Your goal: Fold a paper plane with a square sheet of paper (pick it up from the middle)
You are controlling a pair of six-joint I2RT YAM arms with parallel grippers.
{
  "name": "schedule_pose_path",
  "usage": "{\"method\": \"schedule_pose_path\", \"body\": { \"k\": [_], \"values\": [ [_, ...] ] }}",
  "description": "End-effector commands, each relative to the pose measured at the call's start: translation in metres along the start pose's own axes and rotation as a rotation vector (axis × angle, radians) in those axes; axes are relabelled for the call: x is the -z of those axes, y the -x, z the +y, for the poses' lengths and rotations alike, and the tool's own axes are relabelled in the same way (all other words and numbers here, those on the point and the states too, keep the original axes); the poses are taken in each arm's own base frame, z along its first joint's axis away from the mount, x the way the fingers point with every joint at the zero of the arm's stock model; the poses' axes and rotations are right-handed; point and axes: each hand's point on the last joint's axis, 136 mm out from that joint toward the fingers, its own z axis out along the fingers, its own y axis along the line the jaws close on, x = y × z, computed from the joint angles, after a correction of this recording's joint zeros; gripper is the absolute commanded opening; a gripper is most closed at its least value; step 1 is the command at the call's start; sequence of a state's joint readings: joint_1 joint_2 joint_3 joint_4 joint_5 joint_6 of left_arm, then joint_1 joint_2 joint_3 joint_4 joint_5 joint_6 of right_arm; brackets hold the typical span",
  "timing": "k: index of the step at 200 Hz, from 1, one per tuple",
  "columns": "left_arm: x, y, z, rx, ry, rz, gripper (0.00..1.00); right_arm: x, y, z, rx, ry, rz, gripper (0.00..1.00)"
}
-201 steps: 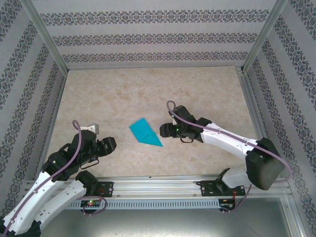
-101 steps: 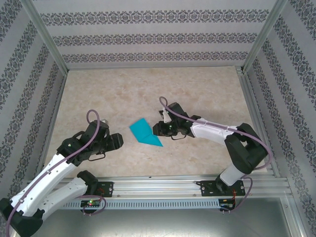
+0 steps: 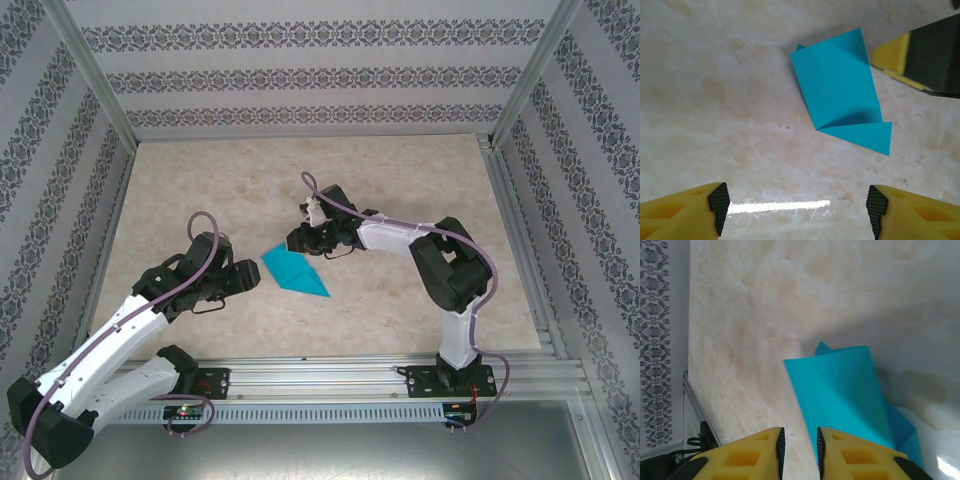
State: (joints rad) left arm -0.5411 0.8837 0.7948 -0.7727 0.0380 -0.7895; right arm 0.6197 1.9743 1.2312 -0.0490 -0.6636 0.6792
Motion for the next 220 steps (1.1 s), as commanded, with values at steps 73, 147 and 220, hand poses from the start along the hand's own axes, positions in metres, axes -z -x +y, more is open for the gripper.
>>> {"method": "schedule_pose_path", "body": {
  "k": [73, 147, 220],
  "values": [
    [-0.014, 0.024, -0.032, 0.050, -0.124, -0.055, 0.78, -0.009, -0.003, -0.082, -0.255, -0.113, -0.097, 0.26],
    [-0.075, 0.016, -0.050, 0.162, -0.188, 0.049, 0.77, 0.042, -0.027, -0.094, -0.414, -0.169, -0.382, 0.28],
    [-0.099, 0.019, -0.057, 0.167, -0.183, 0.085, 0.75, 0.098, -0.054, 0.002, 0.011, -0.051, -0.243, 0.22]
  ]
}}
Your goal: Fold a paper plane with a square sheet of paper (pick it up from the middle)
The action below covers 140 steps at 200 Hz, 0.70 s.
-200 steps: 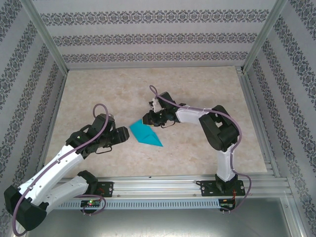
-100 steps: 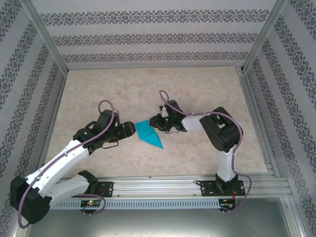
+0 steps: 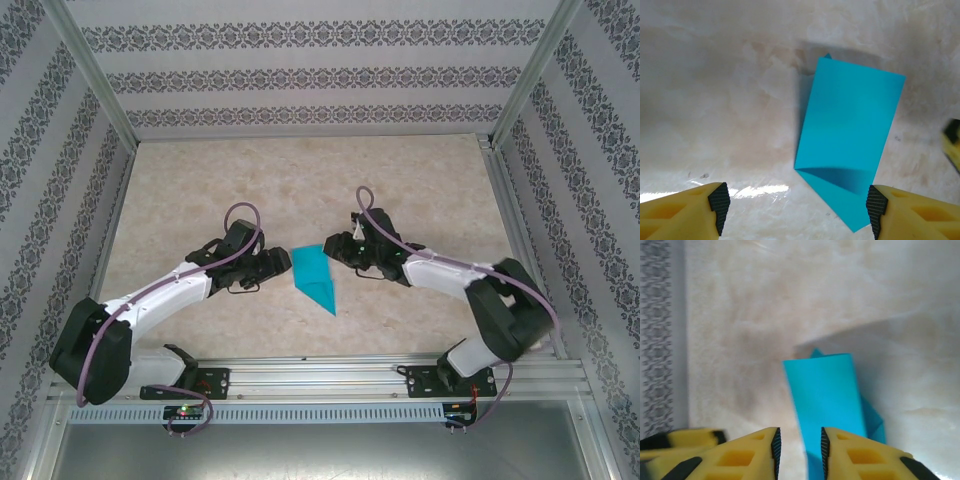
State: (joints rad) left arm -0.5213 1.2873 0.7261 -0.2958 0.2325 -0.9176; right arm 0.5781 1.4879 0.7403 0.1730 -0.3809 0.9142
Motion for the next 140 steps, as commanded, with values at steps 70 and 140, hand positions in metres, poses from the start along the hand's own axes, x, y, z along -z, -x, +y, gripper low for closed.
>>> {"method": "schedule_pose_path", "body": {
  "k": [70, 140],
  "values": [
    [-0.008, 0.015, -0.012, 0.034, -0.055, -0.033, 0.76, 0.003, -0.099, 0.023, 0.287, 0.027, 0.313, 0.14],
    [-0.021, 0.012, -0.023, 0.018, -0.100, 0.019, 0.76, -0.018, -0.087, -0.023, 0.185, -0.053, 0.305, 0.14]
  ]
}}
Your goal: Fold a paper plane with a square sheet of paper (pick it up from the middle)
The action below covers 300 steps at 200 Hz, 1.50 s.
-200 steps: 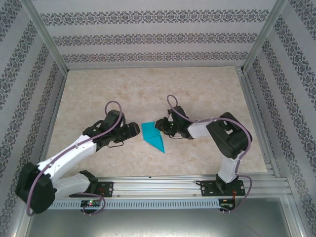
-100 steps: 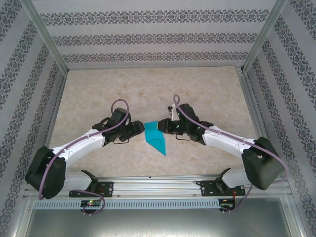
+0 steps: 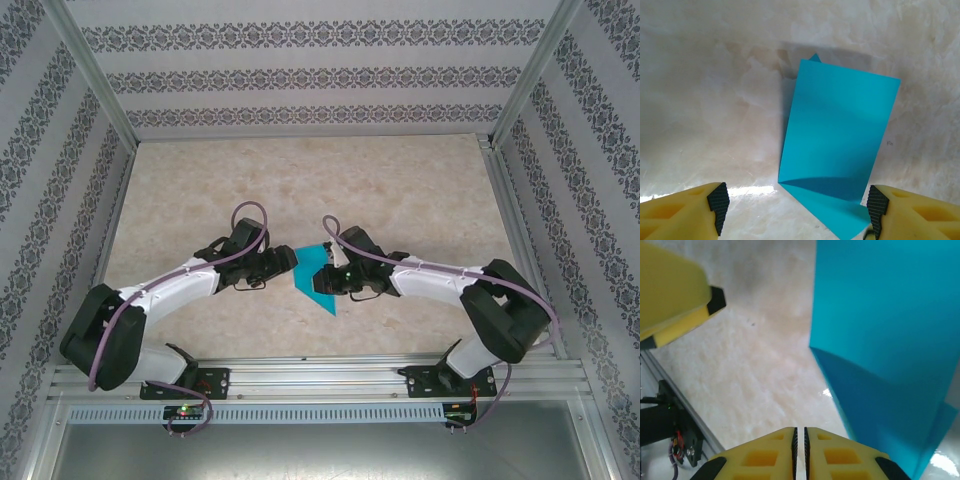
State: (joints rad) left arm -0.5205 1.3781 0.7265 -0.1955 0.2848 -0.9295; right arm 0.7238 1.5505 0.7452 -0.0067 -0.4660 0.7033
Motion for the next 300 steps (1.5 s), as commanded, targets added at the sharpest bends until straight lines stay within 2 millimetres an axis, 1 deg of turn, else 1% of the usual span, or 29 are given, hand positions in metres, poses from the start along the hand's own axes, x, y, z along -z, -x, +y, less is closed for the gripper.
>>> {"method": "schedule_pose_path", "body": {
  "k": [1, 22, 36, 64, 81, 96, 128, 153, 176, 219, 232, 273, 283, 300],
  "values": [
    [0.000, 0.013, -0.016, 0.006, -0.063, -0.017, 0.76, -0.002, 0.004, -0.012, -0.021, 0.005, -0.010, 0.15],
    [-0.007, 0.010, -0.018, 0.005, -0.074, 0.006, 0.77, -0.006, 0.001, -0.028, -0.061, 0.014, -0.002, 0.15],
    [-0.012, 0.009, -0.018, 0.000, -0.075, 0.023, 0.77, -0.011, -0.004, -0.033, -0.080, 0.042, 0.013, 0.15],
    [-0.021, 0.006, -0.019, -0.007, -0.068, 0.063, 0.77, -0.018, -0.011, -0.054, -0.119, 0.021, 0.026, 0.16],
    [-0.025, 0.006, -0.019, -0.006, -0.067, 0.075, 0.77, -0.021, -0.011, -0.056, -0.139, 0.061, 0.024, 0.16],
    [-0.028, 0.005, -0.018, -0.003, -0.061, 0.085, 0.77, -0.023, -0.015, -0.062, -0.160, 0.056, 0.032, 0.17],
    [-0.038, 0.004, -0.021, 0.005, -0.070, 0.114, 0.77, -0.025, -0.019, -0.068, -0.183, 0.081, 0.038, 0.17],
    [-0.047, 0.003, -0.028, 0.009, -0.093, 0.139, 0.71, -0.023, -0.019, -0.073, -0.199, 0.083, 0.042, 0.18],
    [-0.056, 0.003, -0.030, 0.017, -0.098, 0.155, 0.68, -0.023, -0.019, -0.078, -0.209, 0.077, 0.046, 0.18],
    [-0.067, 0.004, -0.034, 0.020, -0.106, 0.176, 0.69, -0.021, -0.019, -0.081, -0.219, 0.079, 0.041, 0.19],
    [-0.070, 0.003, -0.035, 0.020, -0.112, 0.187, 0.67, -0.021, -0.019, -0.083, -0.224, 0.075, 0.041, 0.19],
    [-0.071, 0.002, -0.046, 0.018, -0.162, 0.200, 0.61, -0.024, -0.020, -0.086, -0.235, 0.076, 0.044, 0.20],
    [-0.070, 0.002, -0.048, 0.013, -0.173, 0.199, 0.58, -0.025, -0.020, -0.087, -0.237, 0.075, 0.044, 0.20],
    [-0.068, 0.004, -0.051, 0.007, -0.187, 0.196, 0.55, -0.025, -0.018, -0.086, -0.238, 0.079, 0.044, 0.21]
  ]
}}
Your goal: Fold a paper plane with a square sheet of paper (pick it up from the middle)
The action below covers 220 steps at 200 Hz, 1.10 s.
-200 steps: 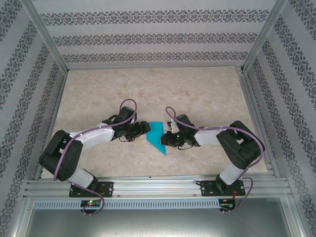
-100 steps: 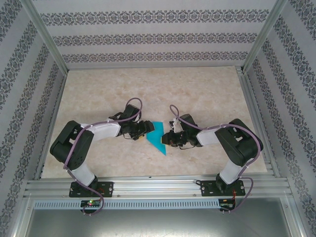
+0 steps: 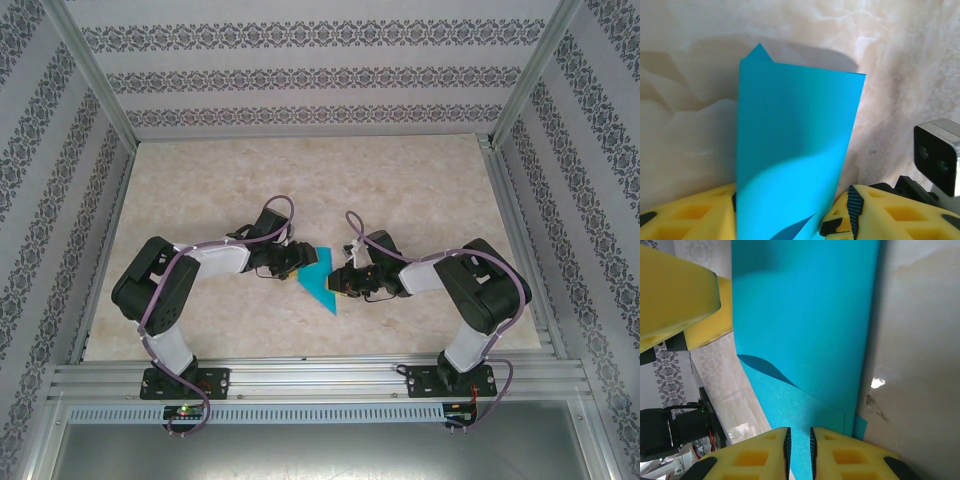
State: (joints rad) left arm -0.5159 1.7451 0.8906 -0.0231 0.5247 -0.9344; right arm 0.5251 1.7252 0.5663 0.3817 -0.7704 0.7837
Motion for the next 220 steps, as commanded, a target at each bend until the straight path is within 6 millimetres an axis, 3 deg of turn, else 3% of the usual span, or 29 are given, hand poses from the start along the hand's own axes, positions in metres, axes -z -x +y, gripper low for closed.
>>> {"method": "schedule_pose_path", "body": {
  "k": [1, 38, 81, 104, 147, 190, 220],
  "values": [
    [0.001, 0.006, -0.019, -0.020, -0.067, -0.009, 0.55, -0.007, -0.008, -0.041, -0.056, -0.129, -0.006, 0.21],
    [0.003, 0.008, -0.021, -0.008, -0.078, -0.026, 0.43, -0.005, -0.003, -0.034, -0.050, -0.113, -0.017, 0.24],
    [0.009, 0.010, -0.019, 0.028, -0.072, -0.053, 0.20, 0.008, 0.010, -0.006, -0.006, -0.085, -0.069, 0.31],
    [0.011, 0.011, -0.023, 0.035, -0.086, -0.057, 0.16, 0.020, 0.017, 0.007, 0.040, -0.107, -0.098, 0.33],
    [0.016, 0.012, -0.025, 0.079, -0.111, -0.080, 0.08, 0.045, 0.021, 0.015, 0.116, -0.212, -0.194, 0.38],
    [0.026, 0.013, -0.023, 0.154, -0.125, -0.136, 0.08, 0.077, 0.015, 0.021, 0.423, -0.538, -0.419, 0.40],
    [0.032, 0.013, -0.020, 0.170, -0.099, -0.153, 0.07, 0.073, -0.002, 0.048, 0.682, -0.517, -0.517, 0.44]
  ]
}}
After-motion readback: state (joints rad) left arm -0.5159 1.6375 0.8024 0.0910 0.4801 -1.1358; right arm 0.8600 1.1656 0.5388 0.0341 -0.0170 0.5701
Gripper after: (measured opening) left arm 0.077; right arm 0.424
